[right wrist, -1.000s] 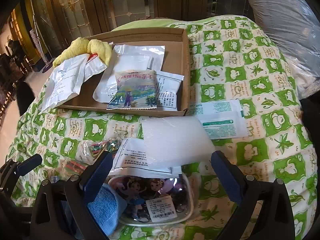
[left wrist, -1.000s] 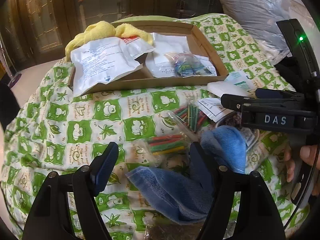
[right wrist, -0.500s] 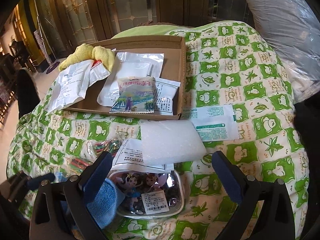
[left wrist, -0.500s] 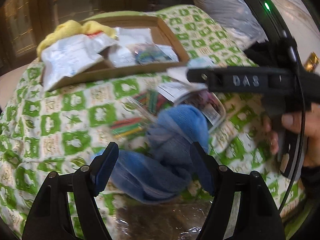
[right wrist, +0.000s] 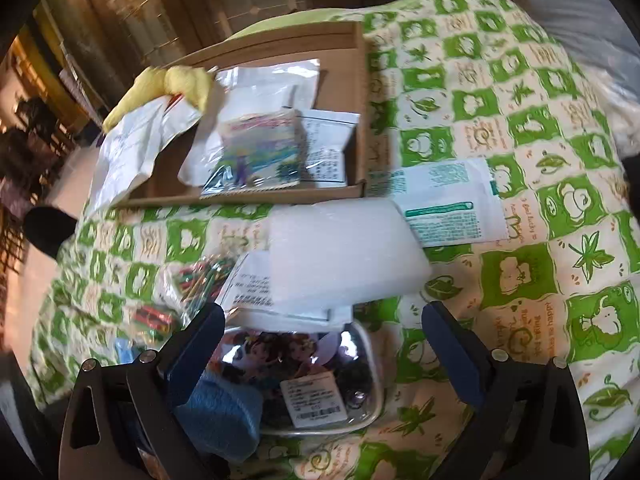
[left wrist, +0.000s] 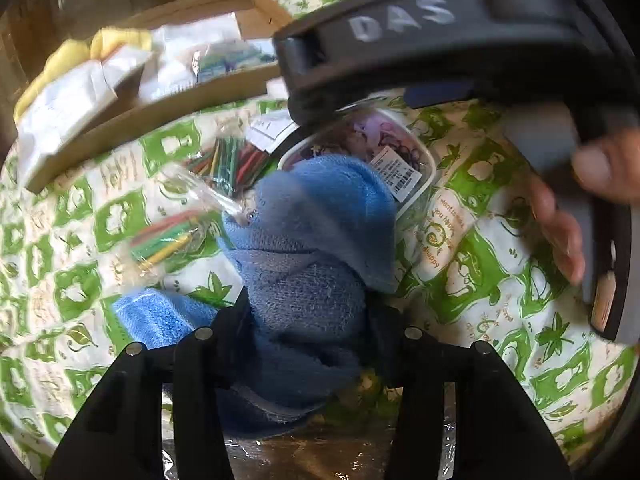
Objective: Organize soft objects
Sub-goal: 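Grasp the blue towel with the left tool while the right tool grasps the white foam sheet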
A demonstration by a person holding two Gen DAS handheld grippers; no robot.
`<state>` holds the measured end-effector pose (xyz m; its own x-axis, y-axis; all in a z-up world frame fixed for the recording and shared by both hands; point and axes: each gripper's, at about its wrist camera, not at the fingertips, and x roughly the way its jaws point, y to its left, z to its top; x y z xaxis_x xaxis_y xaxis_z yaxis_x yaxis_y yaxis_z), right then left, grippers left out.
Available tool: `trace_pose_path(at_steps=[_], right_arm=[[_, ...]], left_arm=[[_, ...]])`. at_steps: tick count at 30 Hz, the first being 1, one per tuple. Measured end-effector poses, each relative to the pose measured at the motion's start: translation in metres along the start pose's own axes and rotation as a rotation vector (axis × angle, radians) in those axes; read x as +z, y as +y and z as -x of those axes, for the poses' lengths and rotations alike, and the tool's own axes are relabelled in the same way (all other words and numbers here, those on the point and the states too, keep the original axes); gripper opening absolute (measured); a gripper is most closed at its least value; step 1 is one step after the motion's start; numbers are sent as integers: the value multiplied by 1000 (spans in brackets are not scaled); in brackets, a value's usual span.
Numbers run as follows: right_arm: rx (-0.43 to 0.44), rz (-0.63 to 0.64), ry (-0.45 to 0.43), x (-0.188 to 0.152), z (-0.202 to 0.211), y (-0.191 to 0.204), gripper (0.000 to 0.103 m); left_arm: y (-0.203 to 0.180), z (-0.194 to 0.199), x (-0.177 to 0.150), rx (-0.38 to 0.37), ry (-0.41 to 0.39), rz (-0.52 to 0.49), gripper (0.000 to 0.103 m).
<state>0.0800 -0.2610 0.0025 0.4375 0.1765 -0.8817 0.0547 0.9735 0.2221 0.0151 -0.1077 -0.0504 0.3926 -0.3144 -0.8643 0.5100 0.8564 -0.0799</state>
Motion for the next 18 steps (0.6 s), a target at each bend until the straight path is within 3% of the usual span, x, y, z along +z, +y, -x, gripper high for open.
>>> trace_pose_path(at_steps=[4,12,18], right_arm=[[-19,33,-14,8,-2,3,93],[-108,82,-15,26,-17,13,95],[-83,39,30,33,-24,-5,93]], left_arm=[[4,13,-5,27,-34,-5,44],[60,55,4,73,-118,151,44],[76,59,21,54,-127,197,44]])
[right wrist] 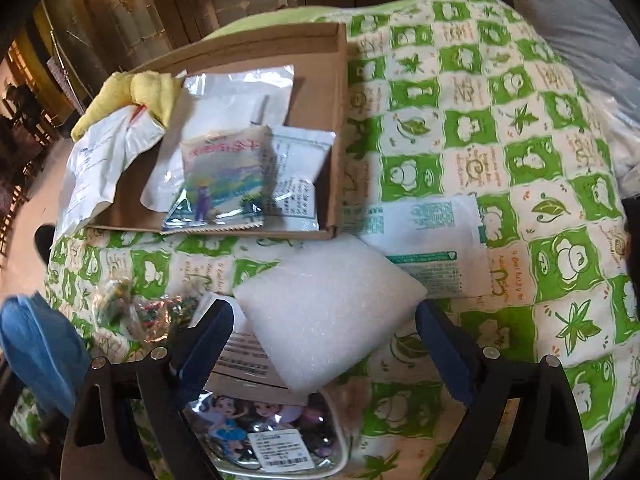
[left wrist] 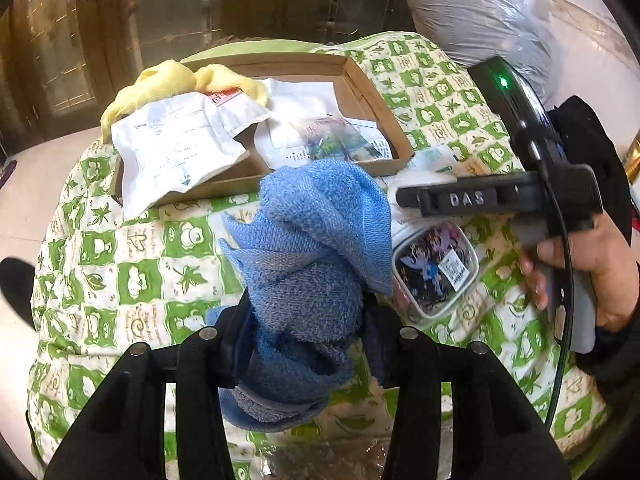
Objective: Organize soft objects
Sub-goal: 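Carry the blue towel and foam sheet toward the cardboard tray with both tools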
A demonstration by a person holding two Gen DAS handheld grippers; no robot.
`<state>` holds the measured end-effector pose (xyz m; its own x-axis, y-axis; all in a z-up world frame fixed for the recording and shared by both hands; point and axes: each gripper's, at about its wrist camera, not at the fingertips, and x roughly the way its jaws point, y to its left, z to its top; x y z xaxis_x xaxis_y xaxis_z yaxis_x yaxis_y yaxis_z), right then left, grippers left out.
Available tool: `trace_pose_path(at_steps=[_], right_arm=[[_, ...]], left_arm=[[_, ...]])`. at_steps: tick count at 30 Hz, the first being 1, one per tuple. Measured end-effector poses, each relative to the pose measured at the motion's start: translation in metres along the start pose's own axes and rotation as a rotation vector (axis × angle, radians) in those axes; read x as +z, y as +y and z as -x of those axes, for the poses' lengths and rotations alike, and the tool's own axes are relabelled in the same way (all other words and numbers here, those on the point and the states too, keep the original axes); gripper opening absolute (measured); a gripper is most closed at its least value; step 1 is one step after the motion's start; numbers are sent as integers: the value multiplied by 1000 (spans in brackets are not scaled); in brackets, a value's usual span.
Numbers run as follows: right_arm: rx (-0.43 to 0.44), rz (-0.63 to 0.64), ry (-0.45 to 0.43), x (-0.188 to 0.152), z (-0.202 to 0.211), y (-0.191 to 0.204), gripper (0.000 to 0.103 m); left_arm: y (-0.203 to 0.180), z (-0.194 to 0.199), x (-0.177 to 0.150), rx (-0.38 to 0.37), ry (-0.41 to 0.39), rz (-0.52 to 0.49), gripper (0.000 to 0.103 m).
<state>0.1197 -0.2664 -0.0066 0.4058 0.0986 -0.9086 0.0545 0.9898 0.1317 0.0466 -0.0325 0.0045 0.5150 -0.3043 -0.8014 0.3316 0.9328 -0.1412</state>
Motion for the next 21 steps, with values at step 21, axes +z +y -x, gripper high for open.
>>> trace_pose_path(at_steps=[21], right_arm=[[69,-11,-6,-11,24,-4,82]], left_arm=[[-4,-10,7,-13,37,37,44]])
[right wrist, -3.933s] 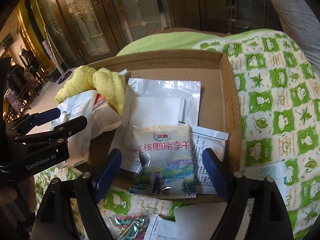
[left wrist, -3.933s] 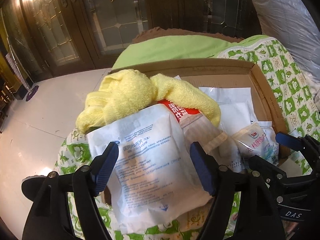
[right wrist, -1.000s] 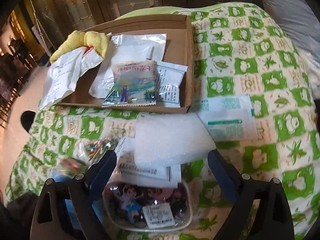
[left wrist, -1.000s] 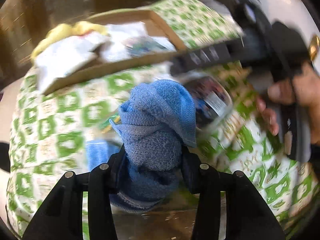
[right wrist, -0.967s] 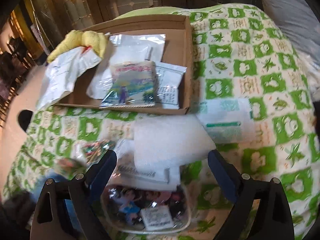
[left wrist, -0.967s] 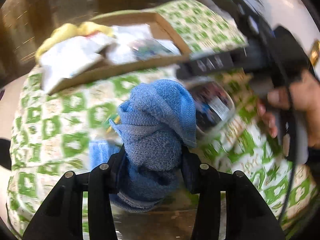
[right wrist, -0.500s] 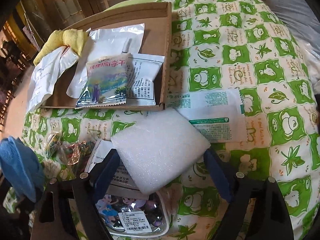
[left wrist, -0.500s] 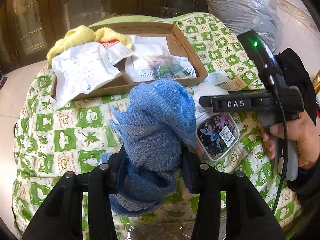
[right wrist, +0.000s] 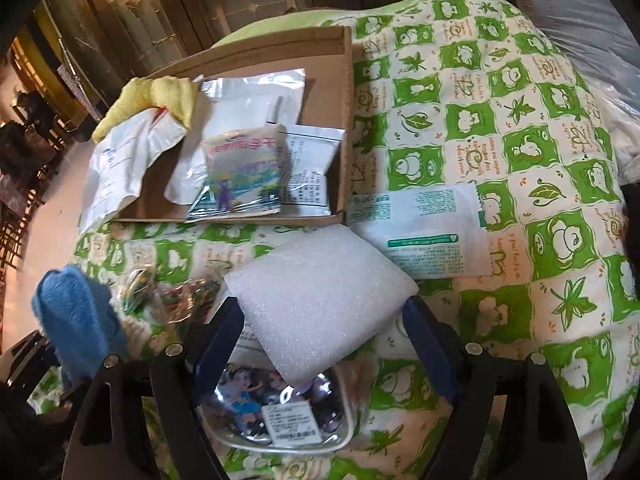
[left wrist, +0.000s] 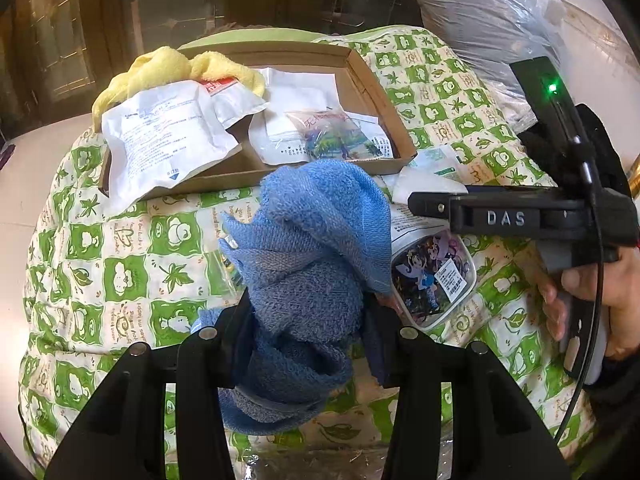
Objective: Organize soft objects
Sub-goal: 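Carry the blue towel and foam sheet toward the cardboard tray with both tools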
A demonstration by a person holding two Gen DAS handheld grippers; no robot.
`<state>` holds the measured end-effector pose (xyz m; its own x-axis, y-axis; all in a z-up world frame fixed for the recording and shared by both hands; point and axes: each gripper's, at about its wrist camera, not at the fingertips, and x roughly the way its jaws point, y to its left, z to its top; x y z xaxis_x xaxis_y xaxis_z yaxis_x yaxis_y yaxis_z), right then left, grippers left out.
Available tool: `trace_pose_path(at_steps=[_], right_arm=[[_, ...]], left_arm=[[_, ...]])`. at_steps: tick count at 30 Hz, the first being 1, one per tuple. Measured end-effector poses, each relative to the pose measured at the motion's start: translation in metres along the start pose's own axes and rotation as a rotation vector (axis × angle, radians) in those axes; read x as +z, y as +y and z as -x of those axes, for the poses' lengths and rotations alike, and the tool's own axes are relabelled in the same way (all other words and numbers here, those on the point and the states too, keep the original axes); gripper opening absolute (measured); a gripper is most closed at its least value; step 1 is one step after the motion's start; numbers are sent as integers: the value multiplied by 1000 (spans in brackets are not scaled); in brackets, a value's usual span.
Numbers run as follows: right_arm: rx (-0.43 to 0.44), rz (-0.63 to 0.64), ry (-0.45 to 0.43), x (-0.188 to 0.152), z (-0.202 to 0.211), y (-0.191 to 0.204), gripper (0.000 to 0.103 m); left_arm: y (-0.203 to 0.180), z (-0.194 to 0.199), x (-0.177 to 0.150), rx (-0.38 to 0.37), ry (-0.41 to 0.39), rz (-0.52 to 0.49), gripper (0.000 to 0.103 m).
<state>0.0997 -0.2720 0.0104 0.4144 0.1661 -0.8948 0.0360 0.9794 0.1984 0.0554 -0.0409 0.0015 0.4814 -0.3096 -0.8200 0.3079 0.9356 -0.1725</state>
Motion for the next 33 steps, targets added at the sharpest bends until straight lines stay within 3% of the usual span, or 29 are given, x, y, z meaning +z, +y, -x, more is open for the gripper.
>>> trace_pose_path(at_steps=[33], right_arm=[[27,-14,-61,-10,36,4,82]], left_arm=[[-14,19,49,51,-63,-5,44]])
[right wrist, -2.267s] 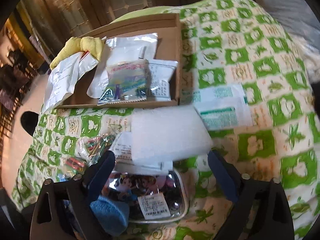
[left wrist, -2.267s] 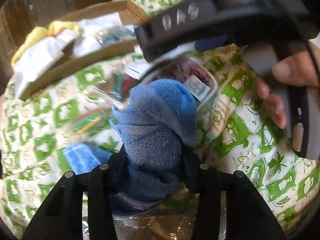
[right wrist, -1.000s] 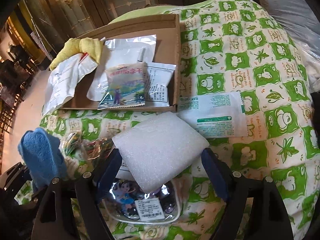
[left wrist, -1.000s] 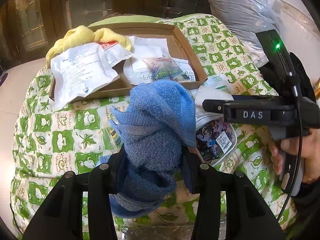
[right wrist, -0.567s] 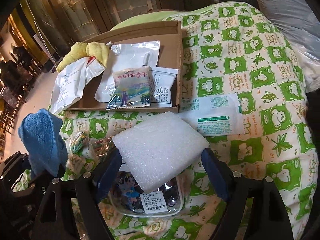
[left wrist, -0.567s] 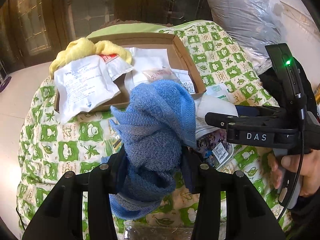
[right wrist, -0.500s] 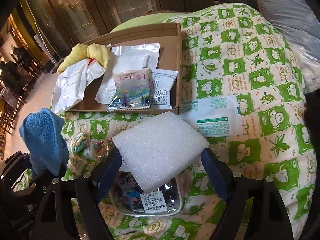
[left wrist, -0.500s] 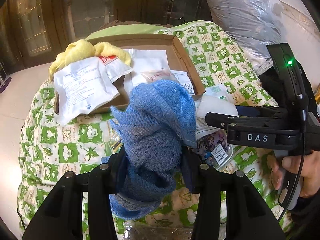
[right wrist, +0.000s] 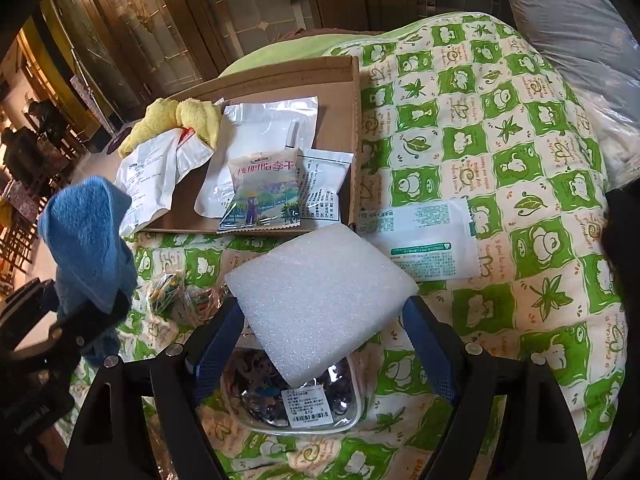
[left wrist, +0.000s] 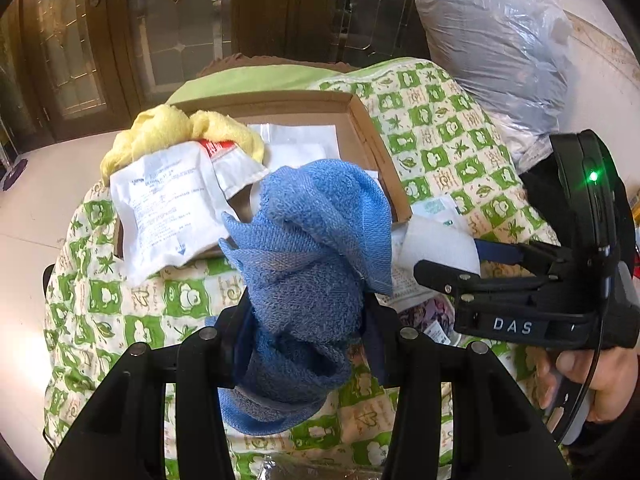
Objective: Organize soft objects
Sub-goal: 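Carry the blue towel and foam sheet toward the cardboard tray with both tools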
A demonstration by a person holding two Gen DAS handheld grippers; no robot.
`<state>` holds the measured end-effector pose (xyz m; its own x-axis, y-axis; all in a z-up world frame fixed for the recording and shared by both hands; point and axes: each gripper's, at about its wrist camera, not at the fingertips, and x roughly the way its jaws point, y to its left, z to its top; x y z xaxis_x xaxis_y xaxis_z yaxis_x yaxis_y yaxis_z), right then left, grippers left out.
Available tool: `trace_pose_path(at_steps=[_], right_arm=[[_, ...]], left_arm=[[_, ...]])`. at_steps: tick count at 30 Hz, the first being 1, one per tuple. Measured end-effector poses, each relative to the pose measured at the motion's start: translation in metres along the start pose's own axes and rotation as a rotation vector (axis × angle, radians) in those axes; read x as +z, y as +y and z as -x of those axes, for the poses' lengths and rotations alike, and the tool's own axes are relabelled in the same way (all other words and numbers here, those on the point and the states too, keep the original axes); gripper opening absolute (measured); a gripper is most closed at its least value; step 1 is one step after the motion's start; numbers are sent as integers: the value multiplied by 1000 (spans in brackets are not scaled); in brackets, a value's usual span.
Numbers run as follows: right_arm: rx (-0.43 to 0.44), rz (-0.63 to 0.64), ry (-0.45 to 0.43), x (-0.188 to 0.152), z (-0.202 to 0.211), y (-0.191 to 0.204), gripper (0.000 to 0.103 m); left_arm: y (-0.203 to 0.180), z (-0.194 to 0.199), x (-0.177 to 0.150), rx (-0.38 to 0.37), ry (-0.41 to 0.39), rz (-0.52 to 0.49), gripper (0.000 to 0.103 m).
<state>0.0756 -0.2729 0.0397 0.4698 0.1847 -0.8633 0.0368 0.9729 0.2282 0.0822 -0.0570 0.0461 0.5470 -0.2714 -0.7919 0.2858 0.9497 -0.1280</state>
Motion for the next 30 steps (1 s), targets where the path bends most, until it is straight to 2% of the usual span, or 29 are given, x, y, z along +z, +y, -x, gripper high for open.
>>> trace_pose_path(at_steps=[8,14,23,30], right_arm=[[-25,7,-25,3,3,4,82],[-105,51,-115,7,6,15,82],[-104,70,-152,12,-15,28,82],[-93,77,-213,34,-27,26,82]], left_arm=[[2,-9,11,20,2,-10,44],[5,-17,18,6,4,2,44],[10,-30,26,3,9,8,44],[21,-39,39,9,-5,28,44]])
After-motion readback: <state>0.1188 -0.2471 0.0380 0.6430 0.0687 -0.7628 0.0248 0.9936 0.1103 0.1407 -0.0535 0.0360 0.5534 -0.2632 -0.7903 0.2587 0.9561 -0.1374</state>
